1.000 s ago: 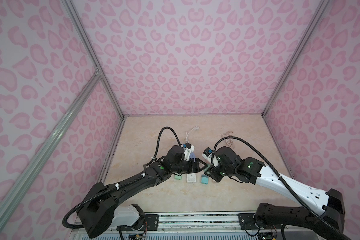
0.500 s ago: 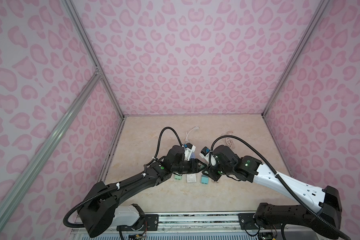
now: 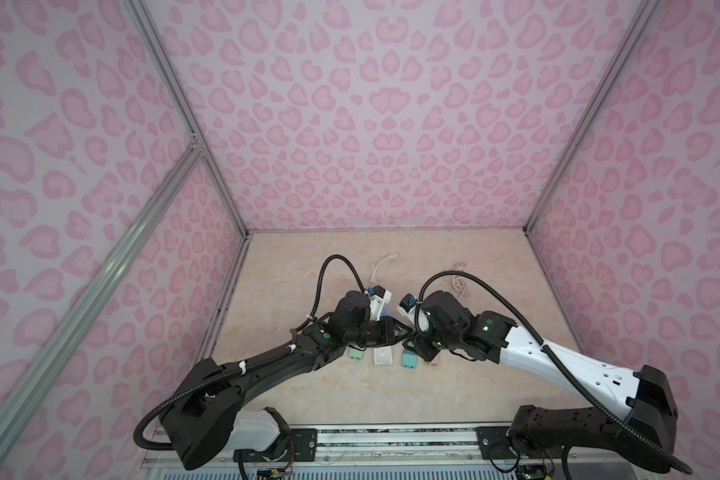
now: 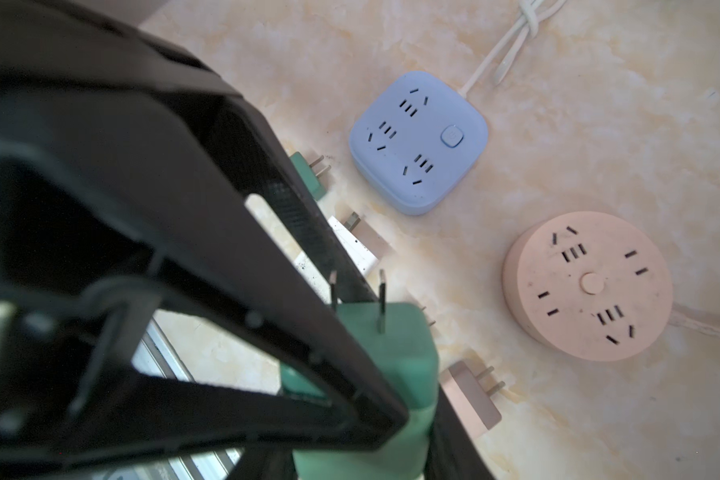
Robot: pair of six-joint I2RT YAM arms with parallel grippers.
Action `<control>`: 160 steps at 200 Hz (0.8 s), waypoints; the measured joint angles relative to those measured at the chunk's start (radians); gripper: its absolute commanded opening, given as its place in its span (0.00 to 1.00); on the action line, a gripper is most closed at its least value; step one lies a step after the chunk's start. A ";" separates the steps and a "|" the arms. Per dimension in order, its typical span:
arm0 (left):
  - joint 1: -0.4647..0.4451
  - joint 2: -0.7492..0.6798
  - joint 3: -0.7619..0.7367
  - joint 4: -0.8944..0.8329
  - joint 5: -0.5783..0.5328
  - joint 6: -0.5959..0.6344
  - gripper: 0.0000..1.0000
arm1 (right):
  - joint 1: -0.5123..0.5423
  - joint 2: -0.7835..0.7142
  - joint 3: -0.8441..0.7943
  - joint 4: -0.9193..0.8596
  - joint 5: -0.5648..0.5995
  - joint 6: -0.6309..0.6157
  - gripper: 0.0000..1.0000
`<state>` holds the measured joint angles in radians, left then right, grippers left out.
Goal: Insert the plug
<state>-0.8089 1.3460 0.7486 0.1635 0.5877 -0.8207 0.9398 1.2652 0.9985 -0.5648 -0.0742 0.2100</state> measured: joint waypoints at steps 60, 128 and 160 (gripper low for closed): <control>0.076 -0.013 0.024 -0.032 -0.060 -0.154 0.03 | -0.032 -0.101 -0.081 0.146 0.049 0.014 0.67; 0.171 -0.109 -0.012 0.015 -0.051 -0.503 0.02 | -0.106 -0.259 -0.436 0.697 0.070 0.042 0.61; 0.174 -0.139 -0.034 0.051 -0.047 -0.616 0.02 | -0.121 -0.239 -0.502 0.912 -0.016 0.049 0.60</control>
<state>-0.6346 1.2072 0.7151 0.2146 0.5411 -1.4368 0.8185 1.0260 0.4969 0.3477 -0.0902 0.2588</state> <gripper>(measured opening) 0.285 0.604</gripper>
